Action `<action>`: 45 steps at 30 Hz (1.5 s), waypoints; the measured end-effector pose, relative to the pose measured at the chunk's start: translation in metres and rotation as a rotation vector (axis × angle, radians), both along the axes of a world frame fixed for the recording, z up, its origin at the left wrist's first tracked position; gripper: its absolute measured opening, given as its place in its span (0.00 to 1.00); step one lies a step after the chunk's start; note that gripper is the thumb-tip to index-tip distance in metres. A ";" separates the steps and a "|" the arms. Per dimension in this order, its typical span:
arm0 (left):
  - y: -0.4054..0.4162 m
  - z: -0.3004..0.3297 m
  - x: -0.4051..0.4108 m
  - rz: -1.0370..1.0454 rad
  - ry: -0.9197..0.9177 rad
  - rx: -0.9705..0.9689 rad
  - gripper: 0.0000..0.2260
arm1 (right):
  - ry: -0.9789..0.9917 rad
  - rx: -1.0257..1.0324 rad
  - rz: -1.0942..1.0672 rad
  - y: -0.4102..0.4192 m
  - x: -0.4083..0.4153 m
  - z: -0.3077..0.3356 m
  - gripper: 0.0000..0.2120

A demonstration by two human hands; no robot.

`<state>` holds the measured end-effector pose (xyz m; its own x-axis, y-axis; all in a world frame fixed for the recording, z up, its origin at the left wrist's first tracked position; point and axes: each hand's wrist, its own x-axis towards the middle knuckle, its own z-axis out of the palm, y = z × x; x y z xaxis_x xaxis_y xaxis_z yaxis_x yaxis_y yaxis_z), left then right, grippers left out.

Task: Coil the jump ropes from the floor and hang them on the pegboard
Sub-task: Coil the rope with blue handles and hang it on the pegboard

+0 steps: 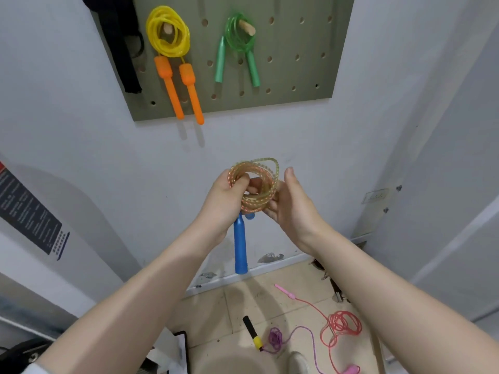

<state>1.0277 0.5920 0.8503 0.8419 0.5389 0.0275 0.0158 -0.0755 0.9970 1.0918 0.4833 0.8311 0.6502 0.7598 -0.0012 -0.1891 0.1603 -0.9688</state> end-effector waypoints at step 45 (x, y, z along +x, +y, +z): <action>0.002 0.219 0.407 0.095 -0.475 0.668 0.13 | -0.628 0.183 -0.764 0.007 0.417 0.233 0.09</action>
